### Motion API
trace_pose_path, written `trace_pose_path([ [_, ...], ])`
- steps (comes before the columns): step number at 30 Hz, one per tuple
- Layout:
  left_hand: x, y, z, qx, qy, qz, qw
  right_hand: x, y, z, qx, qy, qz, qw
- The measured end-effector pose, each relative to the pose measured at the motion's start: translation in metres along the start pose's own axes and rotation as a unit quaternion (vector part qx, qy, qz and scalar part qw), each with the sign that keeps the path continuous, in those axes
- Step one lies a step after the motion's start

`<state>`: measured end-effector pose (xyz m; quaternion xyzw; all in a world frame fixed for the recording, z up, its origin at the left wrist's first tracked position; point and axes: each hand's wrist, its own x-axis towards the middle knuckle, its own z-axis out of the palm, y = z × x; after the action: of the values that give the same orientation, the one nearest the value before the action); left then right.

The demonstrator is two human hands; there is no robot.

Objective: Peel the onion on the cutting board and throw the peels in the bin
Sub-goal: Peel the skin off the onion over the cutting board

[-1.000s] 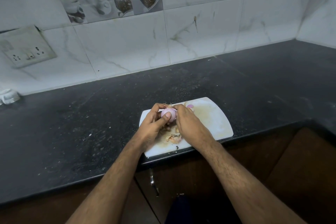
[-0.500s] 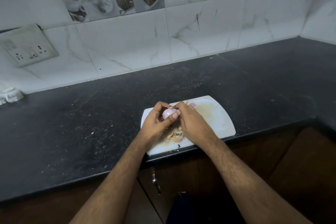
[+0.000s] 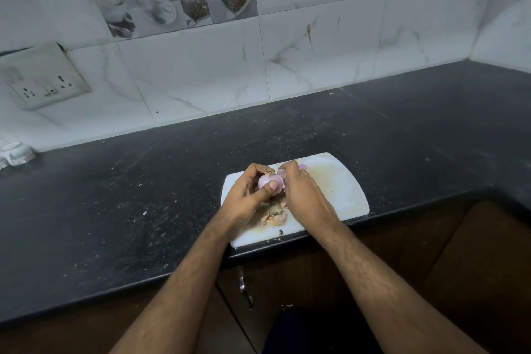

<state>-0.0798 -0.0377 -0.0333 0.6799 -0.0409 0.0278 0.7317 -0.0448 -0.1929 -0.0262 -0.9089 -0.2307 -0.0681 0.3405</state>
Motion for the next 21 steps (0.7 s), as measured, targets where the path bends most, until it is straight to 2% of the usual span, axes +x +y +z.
trace_pose_path([
  [3, 0.001, -0.001, -0.004, -0.036, 0.002, -0.003, 0.999, 0.003, 0.005, -0.004, 0.023, 0.042, 0.033, 0.998],
  [6, 0.002, -0.001, -0.006, -0.088, 0.036, 0.003, 0.995, 0.004, 0.009, -0.007, 0.034, 0.08, 0.055, 0.995],
  [10, 0.003, -0.001, -0.003, -0.095, 0.055, 0.002, 0.994, 0.004, 0.011, 0.006, -0.011, 0.068, -0.017, 0.998],
  [12, 0.003, -0.003, -0.002, -0.099, 0.062, 0.006, 0.993, 0.005, 0.014, 0.011, -0.032, 0.063, -0.02, 0.997],
  [18, 0.004, -0.008, -0.005, -0.041, 0.077, 0.015, 0.996, 0.002, 0.013, 0.005, 0.042, 0.108, -0.044, 0.992],
  [21, 0.002, -0.005, -0.004, -0.029, 0.066, 0.007, 0.997, -0.001, 0.009, 0.003, 0.048, 0.079, -0.061, 0.994],
])
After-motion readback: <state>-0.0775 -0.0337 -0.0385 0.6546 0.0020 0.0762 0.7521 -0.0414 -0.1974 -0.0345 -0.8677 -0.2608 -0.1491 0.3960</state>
